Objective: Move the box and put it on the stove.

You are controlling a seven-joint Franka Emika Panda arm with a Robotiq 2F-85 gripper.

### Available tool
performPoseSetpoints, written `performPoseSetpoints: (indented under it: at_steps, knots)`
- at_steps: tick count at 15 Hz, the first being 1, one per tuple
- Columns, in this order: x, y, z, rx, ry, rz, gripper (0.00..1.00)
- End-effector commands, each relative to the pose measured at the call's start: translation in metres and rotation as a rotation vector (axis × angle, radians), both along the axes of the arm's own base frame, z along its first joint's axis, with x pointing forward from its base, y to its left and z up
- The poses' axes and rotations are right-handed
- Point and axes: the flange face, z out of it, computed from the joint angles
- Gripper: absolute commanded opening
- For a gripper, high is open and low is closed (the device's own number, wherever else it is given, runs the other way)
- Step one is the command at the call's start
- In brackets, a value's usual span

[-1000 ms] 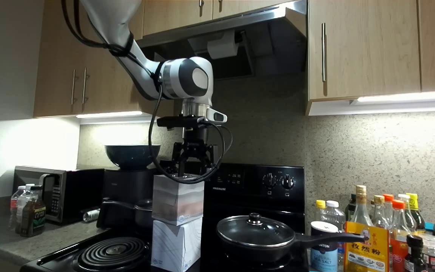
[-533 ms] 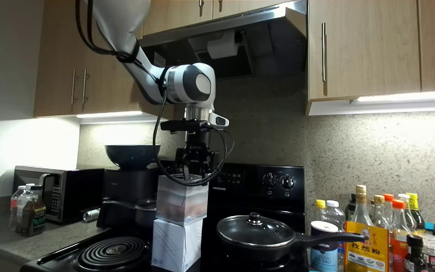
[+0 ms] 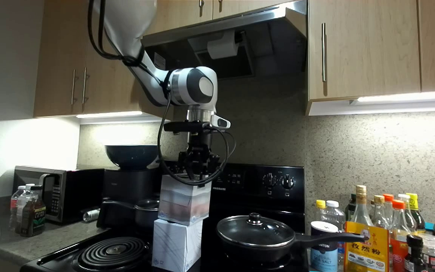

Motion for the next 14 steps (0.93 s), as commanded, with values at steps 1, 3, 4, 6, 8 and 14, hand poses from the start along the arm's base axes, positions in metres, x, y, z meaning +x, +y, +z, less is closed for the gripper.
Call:
performPoseSetpoints:
  at_steps: [1, 3, 4, 6, 8, 14]
  knots:
    - [0.006, 0.004, -0.002, 0.018, 0.028, 0.014, 0.71]
    - [0.007, 0.006, 0.000, 0.016, 0.028, 0.025, 0.84]
    - [0.007, 0.006, 0.000, 0.017, 0.028, 0.027, 0.90]
    - [0.007, 0.008, 0.001, 0.019, 0.027, 0.030, 0.99]
    - [0.006, 0.010, 0.005, 0.024, 0.031, 0.034, 1.00]
    - [0.000, 0.015, 0.021, 0.034, 0.031, 0.046, 1.00]
